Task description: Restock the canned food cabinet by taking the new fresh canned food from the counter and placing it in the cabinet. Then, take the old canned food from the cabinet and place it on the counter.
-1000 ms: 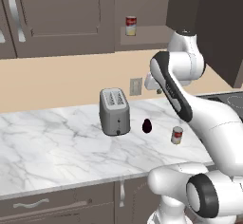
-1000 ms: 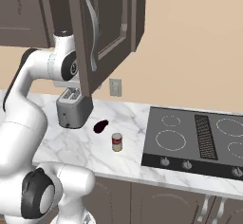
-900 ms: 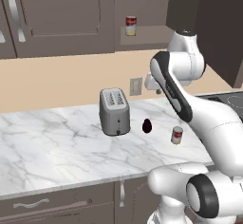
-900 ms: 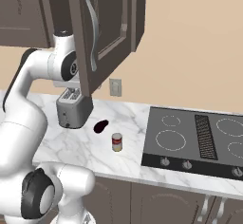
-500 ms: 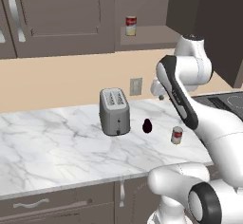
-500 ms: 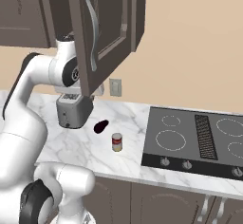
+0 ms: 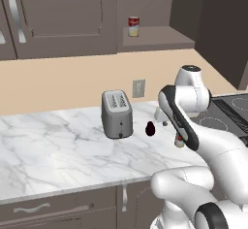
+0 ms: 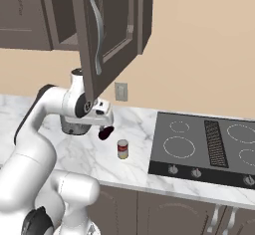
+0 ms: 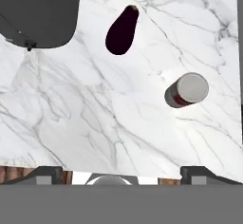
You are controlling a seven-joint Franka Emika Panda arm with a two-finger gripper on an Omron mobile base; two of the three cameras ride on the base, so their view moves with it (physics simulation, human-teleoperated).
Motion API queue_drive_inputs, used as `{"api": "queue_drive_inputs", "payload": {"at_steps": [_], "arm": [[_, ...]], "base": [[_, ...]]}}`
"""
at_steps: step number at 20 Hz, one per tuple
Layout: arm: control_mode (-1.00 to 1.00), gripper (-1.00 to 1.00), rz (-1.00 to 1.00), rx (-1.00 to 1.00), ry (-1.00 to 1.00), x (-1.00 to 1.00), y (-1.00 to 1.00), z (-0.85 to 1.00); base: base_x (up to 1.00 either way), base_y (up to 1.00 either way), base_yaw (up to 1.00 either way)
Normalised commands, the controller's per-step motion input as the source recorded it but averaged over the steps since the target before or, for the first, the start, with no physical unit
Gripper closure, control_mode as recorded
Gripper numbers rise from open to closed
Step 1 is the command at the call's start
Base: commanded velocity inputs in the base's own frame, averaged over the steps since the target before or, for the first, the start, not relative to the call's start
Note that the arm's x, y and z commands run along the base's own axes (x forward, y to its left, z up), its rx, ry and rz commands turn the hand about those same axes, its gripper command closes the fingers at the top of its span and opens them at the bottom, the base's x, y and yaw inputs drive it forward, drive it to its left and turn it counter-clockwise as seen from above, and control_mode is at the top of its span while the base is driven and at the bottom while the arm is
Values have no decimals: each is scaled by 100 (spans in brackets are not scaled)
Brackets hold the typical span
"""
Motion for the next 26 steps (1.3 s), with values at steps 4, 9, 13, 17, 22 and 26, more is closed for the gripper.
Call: {"api": "queue_drive_inputs", "payload": {"at_steps": [4,9,13,17,22,26], "arm": [[-100,-100,-6,0,4,34,-4,-61],[-100,-100,-14,0,14,43,-37,-31],[-100,-100,-16,0,14,19,-45,-34],[-100,-100,-12,0,6,1,-52,-20],[-100,-100,-7,0,2,-1,-45,-25],[-100,-100,0,-2,-2,0,-7,-30]], "base": [[0,0,0],[0,0,0],[0,0,0],[0,0,0],[0,0,0],[0,0,0]]}}
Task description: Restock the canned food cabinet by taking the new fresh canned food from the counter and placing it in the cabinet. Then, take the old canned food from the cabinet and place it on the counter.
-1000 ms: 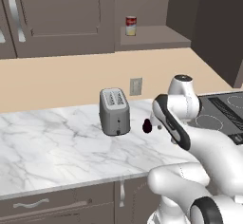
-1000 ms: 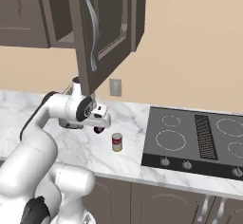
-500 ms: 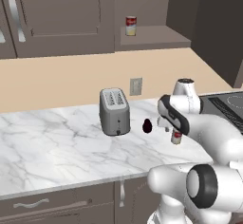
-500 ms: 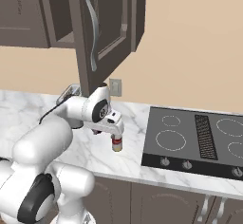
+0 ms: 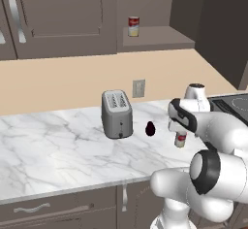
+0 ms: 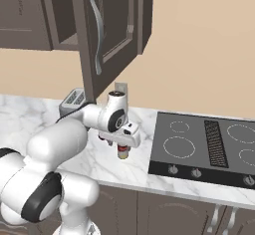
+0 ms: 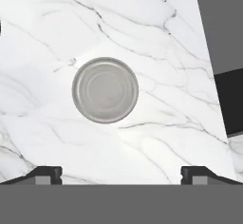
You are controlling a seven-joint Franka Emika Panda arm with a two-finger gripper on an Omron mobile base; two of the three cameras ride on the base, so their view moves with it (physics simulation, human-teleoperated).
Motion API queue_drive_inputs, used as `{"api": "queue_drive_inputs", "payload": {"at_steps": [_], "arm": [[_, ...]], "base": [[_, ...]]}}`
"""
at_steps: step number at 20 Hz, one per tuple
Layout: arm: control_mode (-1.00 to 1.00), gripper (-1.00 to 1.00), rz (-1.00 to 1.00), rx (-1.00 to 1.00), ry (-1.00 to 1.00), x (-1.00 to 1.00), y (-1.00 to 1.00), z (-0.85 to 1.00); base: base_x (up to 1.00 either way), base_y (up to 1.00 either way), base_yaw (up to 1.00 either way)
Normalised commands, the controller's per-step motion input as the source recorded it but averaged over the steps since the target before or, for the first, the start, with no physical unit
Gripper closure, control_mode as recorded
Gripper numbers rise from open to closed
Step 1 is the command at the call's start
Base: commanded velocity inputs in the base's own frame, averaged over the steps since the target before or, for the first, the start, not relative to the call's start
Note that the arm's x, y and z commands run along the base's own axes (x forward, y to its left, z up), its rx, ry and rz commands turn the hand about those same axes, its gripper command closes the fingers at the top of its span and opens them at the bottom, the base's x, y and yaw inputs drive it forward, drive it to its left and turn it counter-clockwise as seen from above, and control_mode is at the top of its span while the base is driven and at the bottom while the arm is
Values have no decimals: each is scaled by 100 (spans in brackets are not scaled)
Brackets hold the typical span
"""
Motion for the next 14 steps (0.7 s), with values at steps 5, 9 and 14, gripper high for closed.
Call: {"api": "queue_drive_inputs", "payload": {"at_steps": [5,9,14], "arm": [[-100,-100,0,0,-12,6,0,-31],[-100,-100,0,-1,-15,10,0,-26],[-100,-100,0,-3,-11,9,0,-15]], "base": [[0,0,0],[0,0,0],[0,0,0]]}}
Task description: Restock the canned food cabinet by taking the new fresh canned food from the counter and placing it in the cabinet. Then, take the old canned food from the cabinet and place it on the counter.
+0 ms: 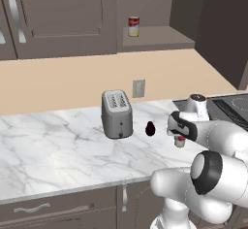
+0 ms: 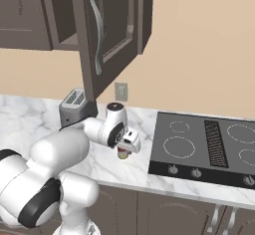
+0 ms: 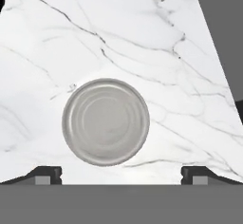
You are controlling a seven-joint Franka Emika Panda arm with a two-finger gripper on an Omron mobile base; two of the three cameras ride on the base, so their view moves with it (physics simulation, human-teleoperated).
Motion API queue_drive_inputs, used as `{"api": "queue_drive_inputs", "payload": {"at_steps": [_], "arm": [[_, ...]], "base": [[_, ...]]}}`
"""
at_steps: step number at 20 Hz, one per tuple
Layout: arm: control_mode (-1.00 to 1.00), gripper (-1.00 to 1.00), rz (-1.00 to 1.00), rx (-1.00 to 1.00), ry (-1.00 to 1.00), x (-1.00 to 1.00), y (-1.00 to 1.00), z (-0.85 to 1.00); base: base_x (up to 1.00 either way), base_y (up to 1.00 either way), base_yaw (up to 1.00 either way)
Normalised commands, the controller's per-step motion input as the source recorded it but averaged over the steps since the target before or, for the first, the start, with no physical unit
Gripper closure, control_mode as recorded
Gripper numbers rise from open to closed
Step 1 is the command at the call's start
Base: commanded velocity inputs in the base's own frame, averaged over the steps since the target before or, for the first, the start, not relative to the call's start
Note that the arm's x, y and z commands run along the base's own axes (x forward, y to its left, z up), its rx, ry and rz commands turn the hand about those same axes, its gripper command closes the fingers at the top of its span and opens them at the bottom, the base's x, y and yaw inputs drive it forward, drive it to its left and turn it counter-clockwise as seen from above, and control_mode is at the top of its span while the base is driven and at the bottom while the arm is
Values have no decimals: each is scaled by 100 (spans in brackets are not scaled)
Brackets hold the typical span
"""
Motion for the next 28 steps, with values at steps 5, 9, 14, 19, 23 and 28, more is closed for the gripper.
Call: {"api": "queue_drive_inputs", "payload": {"at_steps": [5,9,14,19,23,28], "arm": [[-100,-100,0,-3,-6,13,0,-8],[-100,-100,0,0,-2,11,0,-5],[-100,-100,0,0,-3,14,0,-4],[-100,-100,0,0,-1,14,0,-1],[-100,-100,0,0,-1,11,0,-4],[-100,100,0,0,0,2,0,-1]], "base": [[0,0,0],[0,0,0],[0,0,0],[0,0,0],[0,0,0],[0,0,0]]}}
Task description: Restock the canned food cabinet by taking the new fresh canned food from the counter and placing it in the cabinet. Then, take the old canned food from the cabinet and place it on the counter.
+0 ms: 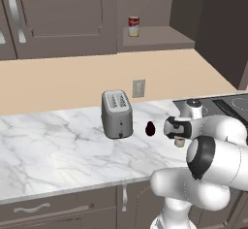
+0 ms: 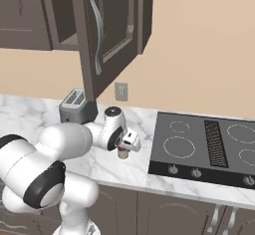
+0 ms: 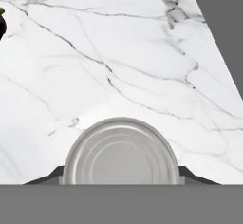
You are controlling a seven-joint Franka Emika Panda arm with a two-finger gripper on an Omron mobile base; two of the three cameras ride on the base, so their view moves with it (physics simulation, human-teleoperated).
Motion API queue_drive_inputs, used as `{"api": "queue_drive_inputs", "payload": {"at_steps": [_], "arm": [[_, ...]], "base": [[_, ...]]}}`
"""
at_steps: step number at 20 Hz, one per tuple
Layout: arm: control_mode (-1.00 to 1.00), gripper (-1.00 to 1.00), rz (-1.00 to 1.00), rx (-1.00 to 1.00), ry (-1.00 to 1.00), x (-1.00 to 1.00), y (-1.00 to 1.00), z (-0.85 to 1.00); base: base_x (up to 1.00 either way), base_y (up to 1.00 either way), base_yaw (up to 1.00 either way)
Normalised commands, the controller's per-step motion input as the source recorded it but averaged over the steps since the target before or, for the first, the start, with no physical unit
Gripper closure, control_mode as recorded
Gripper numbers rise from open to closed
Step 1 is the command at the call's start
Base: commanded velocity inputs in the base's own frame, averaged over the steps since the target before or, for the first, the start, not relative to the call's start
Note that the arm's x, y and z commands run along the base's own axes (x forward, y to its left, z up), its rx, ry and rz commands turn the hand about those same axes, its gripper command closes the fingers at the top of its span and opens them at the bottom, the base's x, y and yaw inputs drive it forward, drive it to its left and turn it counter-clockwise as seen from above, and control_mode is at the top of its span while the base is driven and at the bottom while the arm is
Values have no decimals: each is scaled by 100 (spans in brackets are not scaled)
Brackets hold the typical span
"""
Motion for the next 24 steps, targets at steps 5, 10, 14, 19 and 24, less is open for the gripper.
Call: {"api": "queue_drive_inputs", "payload": {"at_steps": [5,10,14,19,24], "arm": [[-100,100,0,0,-3,-14,4,1],[-100,100,5,0,-31,-65,21,29],[-100,100,14,-1,-46,-74,23,62],[-100,100,2,-8,-39,-56,54,97],[-100,100,0,-16,-19,-44,88,100]], "base": [[0,0,0],[0,0,0],[0,0,0],[0,0,0],[0,0,0]]}}
